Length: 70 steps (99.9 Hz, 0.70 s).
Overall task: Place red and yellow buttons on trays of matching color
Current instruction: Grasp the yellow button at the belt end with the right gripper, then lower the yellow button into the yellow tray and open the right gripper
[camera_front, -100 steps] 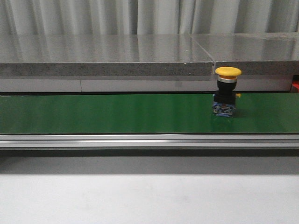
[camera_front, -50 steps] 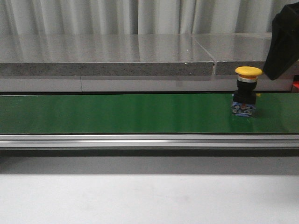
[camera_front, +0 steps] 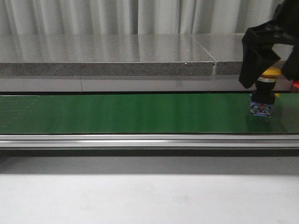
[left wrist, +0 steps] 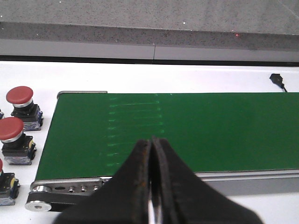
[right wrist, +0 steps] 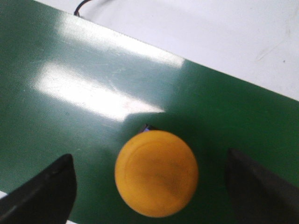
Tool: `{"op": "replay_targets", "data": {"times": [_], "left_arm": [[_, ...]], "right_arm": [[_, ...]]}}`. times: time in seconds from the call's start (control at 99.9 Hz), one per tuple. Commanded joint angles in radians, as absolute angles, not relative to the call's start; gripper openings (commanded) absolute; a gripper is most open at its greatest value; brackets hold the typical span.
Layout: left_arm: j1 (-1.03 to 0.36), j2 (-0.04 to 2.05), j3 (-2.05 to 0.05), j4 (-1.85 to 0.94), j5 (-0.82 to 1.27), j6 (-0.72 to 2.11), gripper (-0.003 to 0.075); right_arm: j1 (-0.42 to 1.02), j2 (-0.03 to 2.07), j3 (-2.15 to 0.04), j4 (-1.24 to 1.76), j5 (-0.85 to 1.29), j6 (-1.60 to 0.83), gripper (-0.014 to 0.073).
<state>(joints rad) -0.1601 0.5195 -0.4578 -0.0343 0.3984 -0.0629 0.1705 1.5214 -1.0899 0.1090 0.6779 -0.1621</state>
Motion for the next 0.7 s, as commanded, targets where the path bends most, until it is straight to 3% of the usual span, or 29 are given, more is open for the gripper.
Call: {"op": "replay_targets", "data": {"times": [0.0,0.13,0.22,0.45,0.691], "left_arm": [[-0.169,0.522,-0.488,-0.045,0.321,-0.065,-0.0019],[-0.169,0.522,-0.488,-0.045,0.321,-0.065,-0.0019],[-0.169,0.522,-0.488,-0.045,0.321,-0.065,-0.0019],[-0.169,0.522,-0.488,-0.045,0.321,-0.065,-0.0019],[-0.169,0.522,-0.488,-0.045,0.321,-0.065,-0.0019]], "right_arm": [[0.168,1.5,-1.123,0.118,0.638,-0.17,0.0525],[0.168,1.505,-1.123,0.118,0.641,-0.167,0.0252],[0.168,1.505,-1.123,0.118,0.644,-0.166,0.0148],[0.126,1.468,-1.123,0.118,0.676,-0.137,0.0142],[-0.054,1.351,-1.123,0.118,0.755,-0.131,0.0142]]}}
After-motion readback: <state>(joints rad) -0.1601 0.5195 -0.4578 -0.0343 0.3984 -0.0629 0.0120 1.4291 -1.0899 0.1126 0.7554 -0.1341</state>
